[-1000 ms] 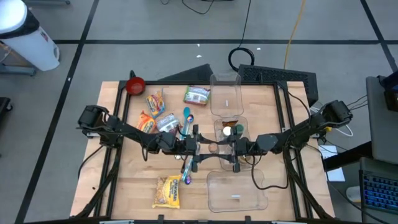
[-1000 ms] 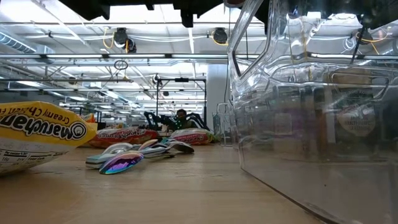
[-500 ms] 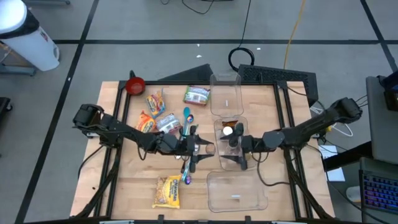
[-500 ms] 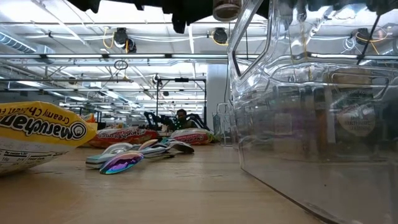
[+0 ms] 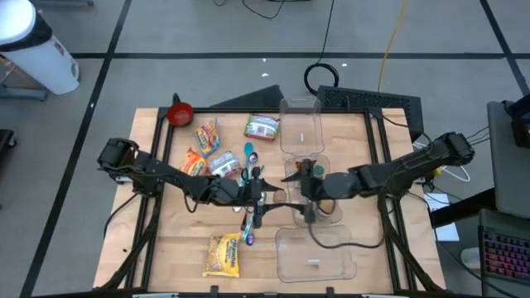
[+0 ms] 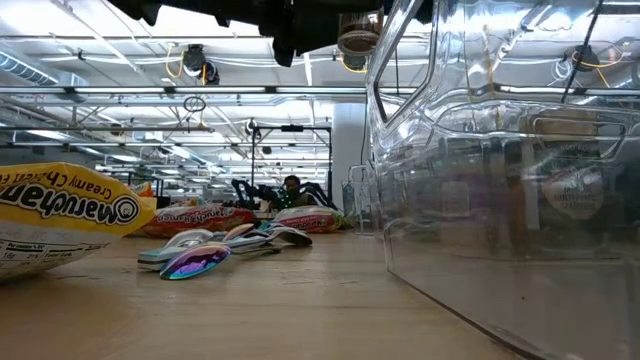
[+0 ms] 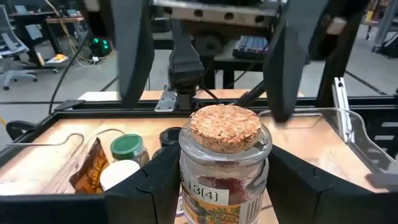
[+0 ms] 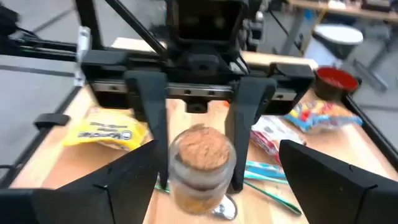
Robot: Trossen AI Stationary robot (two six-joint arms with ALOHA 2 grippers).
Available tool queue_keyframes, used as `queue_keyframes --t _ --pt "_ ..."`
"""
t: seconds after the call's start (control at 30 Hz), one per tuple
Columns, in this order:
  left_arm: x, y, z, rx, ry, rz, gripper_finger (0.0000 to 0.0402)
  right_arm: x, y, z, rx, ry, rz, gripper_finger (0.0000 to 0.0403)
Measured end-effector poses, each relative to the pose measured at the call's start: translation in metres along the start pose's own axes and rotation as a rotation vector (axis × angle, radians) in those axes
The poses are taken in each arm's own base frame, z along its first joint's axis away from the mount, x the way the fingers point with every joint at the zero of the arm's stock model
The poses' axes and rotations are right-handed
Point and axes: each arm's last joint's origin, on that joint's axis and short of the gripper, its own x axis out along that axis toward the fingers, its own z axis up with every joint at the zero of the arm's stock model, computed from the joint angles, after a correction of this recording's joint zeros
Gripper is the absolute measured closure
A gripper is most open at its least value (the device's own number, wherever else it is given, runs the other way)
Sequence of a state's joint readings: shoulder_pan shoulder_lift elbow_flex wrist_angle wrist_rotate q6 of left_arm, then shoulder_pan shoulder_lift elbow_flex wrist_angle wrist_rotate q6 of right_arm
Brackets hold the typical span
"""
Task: Pick & Place Food Item
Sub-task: Put the yellow seasoning bottle into the middle transparent bin
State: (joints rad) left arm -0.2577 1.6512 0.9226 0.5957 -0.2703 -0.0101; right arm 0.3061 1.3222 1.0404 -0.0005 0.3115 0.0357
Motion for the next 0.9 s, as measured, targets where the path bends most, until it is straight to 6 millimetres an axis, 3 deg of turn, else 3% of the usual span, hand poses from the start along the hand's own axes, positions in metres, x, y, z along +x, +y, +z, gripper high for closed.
queue_keyframes --t 0.13,0.3,0.63,0.77,0.9 --pt "0.0 0.0 -0.002 0.005 0.018 0.001 0.0204 0.016 -0.002 0.0 0.027 0.041 0.016 0.0083" --pt "0.0 0.0 -0.002 0.008 0.023 0.0 0.0204 0.018 -0.002 -0.001 0.033 0.058 0.046 0.0099" --pt "0.0 0.0 -0.003 0.01 0.024 0.004 0.0204 0.018 -0.002 -0.004 0.045 0.095 0.045 0.0238" --pt "0.0 0.0 -0.003 0.016 0.025 0.004 0.0203 0.017 -0.002 -0.004 0.043 0.099 0.045 0.0242" --pt "0.0 0.0 -0.003 0.033 0.024 0.001 0.0157 0.017 -0.002 -0.005 0.03 0.106 0.045 0.0242"
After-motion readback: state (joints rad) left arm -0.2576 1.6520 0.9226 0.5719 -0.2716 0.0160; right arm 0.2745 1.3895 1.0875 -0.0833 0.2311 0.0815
